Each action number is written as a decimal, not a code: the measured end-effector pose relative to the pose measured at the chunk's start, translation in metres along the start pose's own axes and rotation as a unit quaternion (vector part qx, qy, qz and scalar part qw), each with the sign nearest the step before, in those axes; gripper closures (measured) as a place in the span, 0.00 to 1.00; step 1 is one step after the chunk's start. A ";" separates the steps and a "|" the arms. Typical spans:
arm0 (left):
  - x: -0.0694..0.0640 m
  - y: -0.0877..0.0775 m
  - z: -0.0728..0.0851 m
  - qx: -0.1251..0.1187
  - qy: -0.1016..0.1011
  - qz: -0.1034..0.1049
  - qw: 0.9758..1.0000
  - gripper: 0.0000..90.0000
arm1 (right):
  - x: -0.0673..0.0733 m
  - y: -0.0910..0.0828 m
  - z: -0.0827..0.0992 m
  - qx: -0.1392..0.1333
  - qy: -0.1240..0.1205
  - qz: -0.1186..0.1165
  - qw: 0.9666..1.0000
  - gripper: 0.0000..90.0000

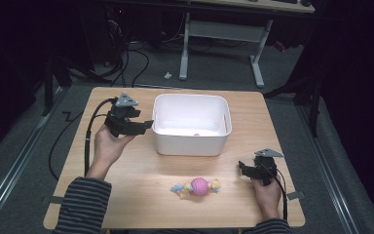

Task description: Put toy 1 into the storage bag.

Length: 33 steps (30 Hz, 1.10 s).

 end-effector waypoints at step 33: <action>0.019 -0.028 0.057 -0.021 -0.037 -0.028 0.999 0.45 | 0.000 0.000 0.000 0.001 0.000 0.000 1.000 0.25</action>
Point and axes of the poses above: each handheld gripper's, and its own axes: y roughly forward along the jaws, z roughly out of its underside, x roughly to its left, the point moved 8 cm from there along y, roughly forward along the jaws, and after that the axes turned 1 degree about -x, right-handed, at the moved point
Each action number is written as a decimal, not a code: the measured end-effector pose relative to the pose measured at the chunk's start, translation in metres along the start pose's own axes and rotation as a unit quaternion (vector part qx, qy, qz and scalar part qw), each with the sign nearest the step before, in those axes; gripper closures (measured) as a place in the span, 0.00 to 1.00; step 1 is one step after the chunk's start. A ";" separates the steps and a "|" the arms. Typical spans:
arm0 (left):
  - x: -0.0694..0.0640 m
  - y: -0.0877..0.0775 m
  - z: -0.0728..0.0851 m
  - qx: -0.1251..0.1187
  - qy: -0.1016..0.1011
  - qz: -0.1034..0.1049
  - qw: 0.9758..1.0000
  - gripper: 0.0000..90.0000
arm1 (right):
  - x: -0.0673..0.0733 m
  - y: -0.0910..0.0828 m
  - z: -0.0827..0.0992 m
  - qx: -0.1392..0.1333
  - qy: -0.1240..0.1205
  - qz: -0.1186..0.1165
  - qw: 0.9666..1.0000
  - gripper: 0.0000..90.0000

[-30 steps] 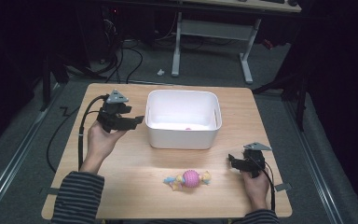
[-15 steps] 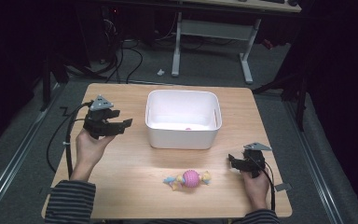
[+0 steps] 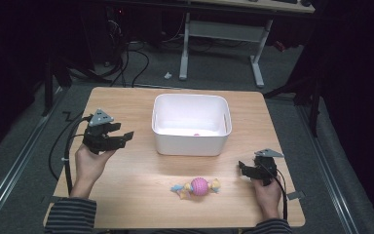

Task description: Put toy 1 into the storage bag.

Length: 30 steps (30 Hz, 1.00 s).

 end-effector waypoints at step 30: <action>-0.012 0.018 0.047 0.019 -0.023 0.017 0.999 0.44 | 0.000 0.000 0.000 0.000 0.000 0.000 1.000 0.25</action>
Point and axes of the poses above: each handheld gripper's, and its own axes: y roughly forward along the jaws, z roughly out of its underside, x roughly to its left, the point moved 8 cm from there along y, roughly forward along the jaws, and after that the axes turned 1 degree about -x, right-handed, at the moved point
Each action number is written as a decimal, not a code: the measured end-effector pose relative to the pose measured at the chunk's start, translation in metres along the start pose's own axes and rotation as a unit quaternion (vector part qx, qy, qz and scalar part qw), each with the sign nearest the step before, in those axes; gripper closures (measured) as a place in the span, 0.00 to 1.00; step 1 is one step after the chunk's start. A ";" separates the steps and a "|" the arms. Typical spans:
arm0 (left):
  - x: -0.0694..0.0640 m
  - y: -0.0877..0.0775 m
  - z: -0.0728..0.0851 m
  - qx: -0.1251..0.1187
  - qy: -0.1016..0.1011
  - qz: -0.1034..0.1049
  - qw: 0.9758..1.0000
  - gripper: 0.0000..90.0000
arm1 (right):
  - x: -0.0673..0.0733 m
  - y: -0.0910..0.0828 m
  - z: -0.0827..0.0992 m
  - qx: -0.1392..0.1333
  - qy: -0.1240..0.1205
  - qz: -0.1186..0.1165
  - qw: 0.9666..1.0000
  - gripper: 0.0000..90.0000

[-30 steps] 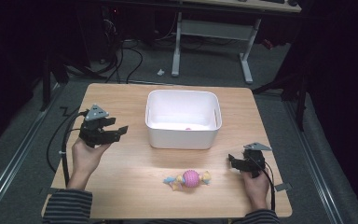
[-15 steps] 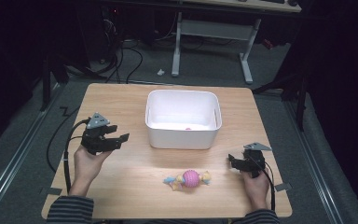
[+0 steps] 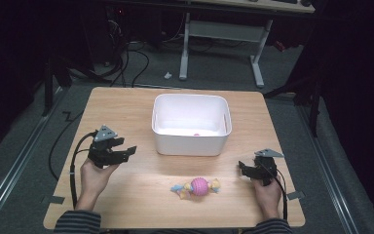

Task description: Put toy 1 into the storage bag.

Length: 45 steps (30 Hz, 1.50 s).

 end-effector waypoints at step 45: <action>-0.018 0.061 0.053 0.044 -0.004 -0.007 0.999 0.33 | 0.000 0.000 0.000 0.000 0.000 0.001 1.000 0.25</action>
Point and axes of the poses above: each handheld gripper's, and its own axes: y roughly forward along the jaws, z roughly out of its underside, x roughly to its left, the point moved 8 cm from there along y, roughly forward along the jaws, and after that the axes turned 1 degree about -x, right-handed, at the moved point
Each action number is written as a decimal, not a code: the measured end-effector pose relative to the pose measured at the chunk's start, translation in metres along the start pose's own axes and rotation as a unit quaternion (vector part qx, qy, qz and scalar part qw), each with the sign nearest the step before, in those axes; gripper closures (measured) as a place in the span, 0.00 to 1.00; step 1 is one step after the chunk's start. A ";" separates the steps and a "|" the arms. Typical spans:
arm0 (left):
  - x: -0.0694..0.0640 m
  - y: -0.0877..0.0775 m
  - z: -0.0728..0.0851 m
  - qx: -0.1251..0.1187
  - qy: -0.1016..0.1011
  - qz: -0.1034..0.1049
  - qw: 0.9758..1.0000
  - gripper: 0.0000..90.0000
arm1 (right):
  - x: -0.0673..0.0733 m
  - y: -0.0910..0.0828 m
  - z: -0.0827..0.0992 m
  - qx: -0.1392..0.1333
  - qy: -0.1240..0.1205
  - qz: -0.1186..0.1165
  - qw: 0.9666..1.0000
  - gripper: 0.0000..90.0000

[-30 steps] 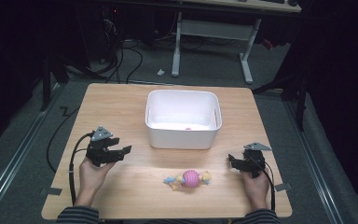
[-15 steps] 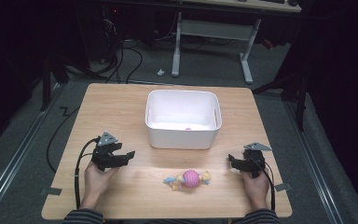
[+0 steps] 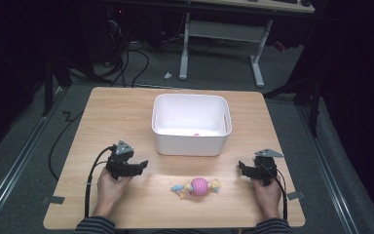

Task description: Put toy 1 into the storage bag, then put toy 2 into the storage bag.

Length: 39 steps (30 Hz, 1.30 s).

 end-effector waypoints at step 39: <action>-0.001 0.034 0.007 0.002 0.031 -0.025 0.999 0.28 | 0.000 -0.001 0.000 0.012 -0.008 -0.005 1.000 0.25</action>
Point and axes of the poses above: each handheld gripper's, and its own axes: y roughly forward along the jaws, z roughly out of its underside, x roughly to its left, the point moved 8 cm from there along y, roughly forward along the jaws, and after that the axes turned 1 degree about -x, right-handed, at the moved point
